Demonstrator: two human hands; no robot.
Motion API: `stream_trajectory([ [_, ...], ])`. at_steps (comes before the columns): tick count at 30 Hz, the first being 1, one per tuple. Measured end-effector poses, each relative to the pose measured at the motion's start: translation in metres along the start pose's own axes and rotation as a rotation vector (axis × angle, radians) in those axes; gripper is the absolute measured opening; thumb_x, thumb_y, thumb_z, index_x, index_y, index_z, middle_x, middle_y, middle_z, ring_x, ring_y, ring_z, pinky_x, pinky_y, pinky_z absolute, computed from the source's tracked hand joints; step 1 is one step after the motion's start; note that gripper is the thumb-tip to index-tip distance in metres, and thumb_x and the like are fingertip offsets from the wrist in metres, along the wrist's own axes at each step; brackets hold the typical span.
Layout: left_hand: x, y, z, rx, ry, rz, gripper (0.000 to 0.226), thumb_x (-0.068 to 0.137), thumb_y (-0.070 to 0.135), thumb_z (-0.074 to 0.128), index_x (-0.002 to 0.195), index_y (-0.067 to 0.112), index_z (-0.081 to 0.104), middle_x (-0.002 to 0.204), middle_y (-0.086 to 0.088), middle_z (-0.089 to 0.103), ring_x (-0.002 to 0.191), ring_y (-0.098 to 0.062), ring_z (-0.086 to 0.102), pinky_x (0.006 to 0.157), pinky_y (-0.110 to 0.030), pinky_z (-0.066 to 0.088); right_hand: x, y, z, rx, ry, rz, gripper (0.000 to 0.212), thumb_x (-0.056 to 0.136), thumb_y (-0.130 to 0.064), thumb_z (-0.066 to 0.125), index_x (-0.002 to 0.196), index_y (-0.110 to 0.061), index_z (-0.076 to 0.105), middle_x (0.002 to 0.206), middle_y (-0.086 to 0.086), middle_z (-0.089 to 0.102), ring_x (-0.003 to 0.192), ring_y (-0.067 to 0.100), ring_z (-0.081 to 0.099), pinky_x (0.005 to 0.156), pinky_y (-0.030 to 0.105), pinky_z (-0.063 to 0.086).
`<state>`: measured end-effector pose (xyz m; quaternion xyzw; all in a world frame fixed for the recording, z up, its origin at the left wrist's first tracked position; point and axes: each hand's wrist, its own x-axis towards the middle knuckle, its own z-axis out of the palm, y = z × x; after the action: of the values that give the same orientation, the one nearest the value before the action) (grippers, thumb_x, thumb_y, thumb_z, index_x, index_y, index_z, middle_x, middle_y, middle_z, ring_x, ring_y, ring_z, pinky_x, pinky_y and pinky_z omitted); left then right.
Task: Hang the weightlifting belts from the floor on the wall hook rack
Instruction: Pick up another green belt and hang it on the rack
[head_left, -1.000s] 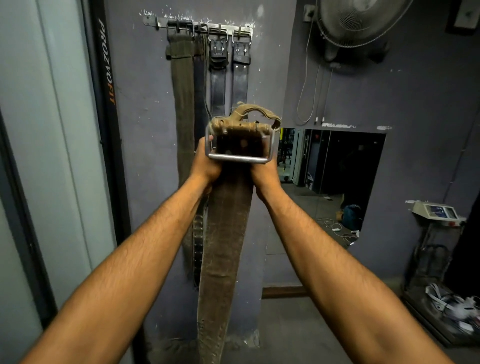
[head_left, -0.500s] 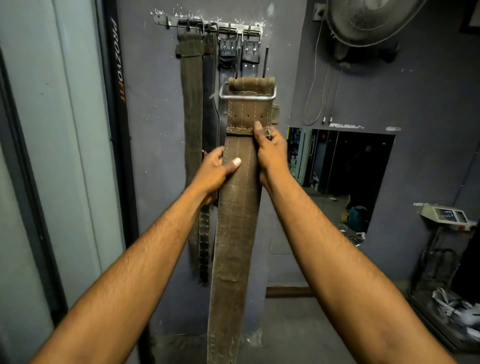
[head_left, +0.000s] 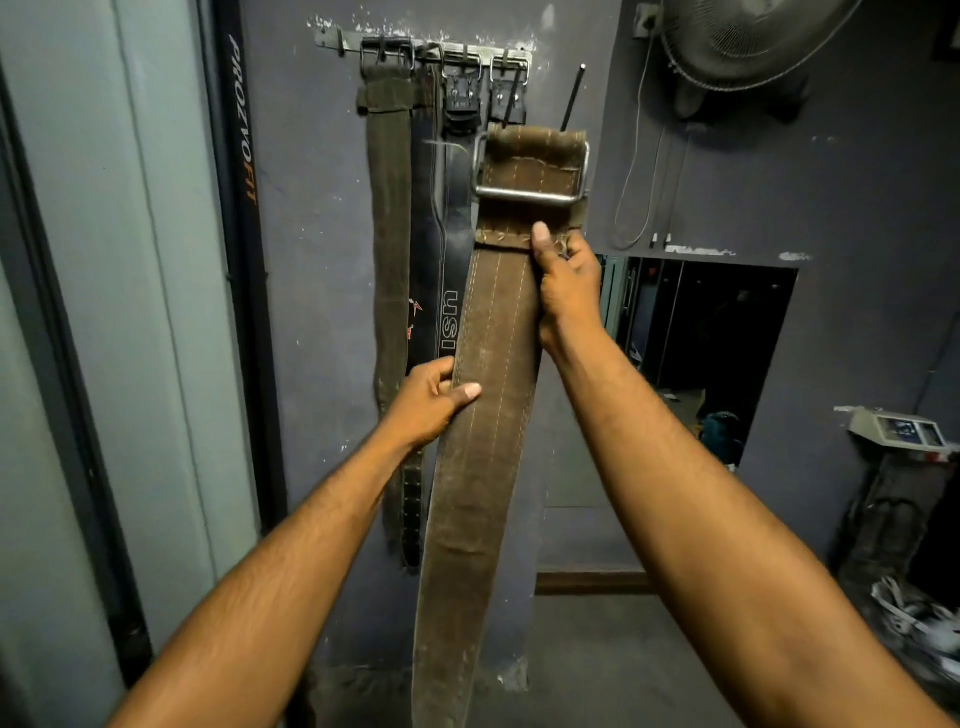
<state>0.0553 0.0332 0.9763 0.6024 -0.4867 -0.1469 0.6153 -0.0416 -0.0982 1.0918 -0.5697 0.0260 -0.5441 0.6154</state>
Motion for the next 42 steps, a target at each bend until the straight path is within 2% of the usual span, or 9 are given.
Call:
stream_trajectory([
  [3, 0.006, 0.008, -0.001, -0.029, 0.039, 0.023, 0.026, 0.096, 0.009, 0.059, 0.122, 0.009, 0.061, 0.110, -0.008, 0.073, 0.096, -0.015, 0.072, 0.090, -0.034, 0.057, 0.005, -0.008, 0.006, 0.011, -0.003, -0.037, 0.017, 0.097, -0.022, 0.064, 0.113, -0.013, 0.063, 0.110, 0.017, 0.073, 0.099, 0.030, 0.073, 0.089, 0.049, 0.060],
  [7, -0.007, -0.001, -0.009, -0.011, -0.149, -0.054, 0.029, 0.098, 0.012, 0.058, 0.126, 0.011, 0.059, 0.108, 0.000, 0.073, 0.096, -0.005, 0.071, 0.082, -0.022, 0.057, 0.012, -0.020, 0.004, 0.075, 0.032, -0.089, 0.013, 0.098, -0.018, 0.063, 0.110, -0.012, 0.063, 0.106, 0.015, 0.072, 0.095, 0.028, 0.072, 0.086, 0.045, 0.061],
  [13, -0.017, -0.026, 0.004, 0.103, 0.012, -0.044, 0.028, 0.098, 0.013, 0.057, 0.126, 0.011, 0.061, 0.116, -0.003, 0.069, 0.108, -0.016, 0.066, 0.101, -0.039, 0.051, 0.015, -0.021, 0.003, 0.078, 0.069, -0.068, 0.015, 0.096, -0.023, 0.066, 0.107, -0.014, 0.063, 0.113, 0.021, 0.072, 0.103, 0.036, 0.071, 0.092, 0.056, 0.057],
  [19, -0.023, -0.040, -0.008, 0.095, -0.188, -0.146, 0.031, 0.096, 0.020, 0.060, 0.126, 0.012, 0.060, 0.119, -0.007, 0.070, 0.110, -0.020, 0.069, 0.099, -0.040, 0.053, 0.016, -0.023, -0.001, 0.084, 0.123, -0.077, 0.012, 0.094, -0.024, 0.068, 0.099, -0.015, 0.063, 0.110, 0.022, 0.072, 0.103, 0.038, 0.070, 0.092, 0.060, 0.056],
  [21, -0.028, -0.050, -0.001, 0.183, -0.141, -0.117, 0.030, 0.096, 0.019, 0.061, 0.125, 0.012, 0.061, 0.119, -0.007, 0.070, 0.110, -0.020, 0.067, 0.101, -0.042, 0.052, 0.017, -0.026, -0.001, 0.089, 0.126, -0.081, 0.013, 0.094, -0.024, 0.068, 0.100, -0.013, 0.063, 0.112, 0.024, 0.071, 0.103, 0.038, 0.070, 0.091, 0.060, 0.056],
  [24, -0.032, -0.058, 0.007, 0.233, -0.035, -0.065, 0.029, 0.096, 0.018, 0.061, 0.124, 0.011, 0.062, 0.119, -0.005, 0.069, 0.110, -0.018, 0.066, 0.101, -0.039, 0.051, 0.014, -0.024, 0.001, 0.065, 0.085, -0.085, 0.015, 0.095, -0.023, 0.066, 0.104, -0.013, 0.063, 0.111, 0.021, 0.072, 0.104, 0.038, 0.071, 0.090, 0.055, 0.058],
  [30, -0.053, -0.082, 0.004, 0.228, -0.153, -0.116, 0.028, 0.096, 0.017, 0.061, 0.124, 0.012, 0.063, 0.116, 0.000, 0.071, 0.102, -0.007, 0.069, 0.093, -0.020, 0.053, 0.014, -0.020, -0.005, 0.044, 0.091, -0.087, 0.011, 0.094, -0.025, 0.067, 0.098, -0.015, 0.065, 0.106, 0.018, 0.072, 0.107, 0.042, 0.068, 0.091, 0.058, 0.057],
  [35, -0.060, -0.093, 0.002, 0.333, -0.178, -0.118, 0.028, 0.095, 0.020, 0.063, 0.123, 0.014, 0.063, 0.116, 0.003, 0.070, 0.107, -0.009, 0.067, 0.100, -0.031, 0.052, 0.019, -0.024, -0.001, -0.009, 0.149, -0.065, 0.020, 0.088, -0.034, 0.071, 0.093, -0.016, 0.063, 0.107, 0.019, 0.073, 0.102, 0.037, 0.071, 0.089, 0.060, 0.057],
  [42, -0.079, -0.113, -0.001, 0.246, -0.207, -0.183, 0.034, 0.088, 0.011, 0.071, 0.121, 0.010, 0.065, 0.117, -0.002, 0.073, 0.107, -0.009, 0.070, 0.097, -0.028, 0.055, 0.018, -0.018, -0.003, -0.049, 0.182, -0.030, 0.026, 0.081, -0.041, 0.073, 0.086, -0.018, 0.062, 0.105, 0.020, 0.073, 0.101, 0.037, 0.071, 0.088, 0.060, 0.058],
])
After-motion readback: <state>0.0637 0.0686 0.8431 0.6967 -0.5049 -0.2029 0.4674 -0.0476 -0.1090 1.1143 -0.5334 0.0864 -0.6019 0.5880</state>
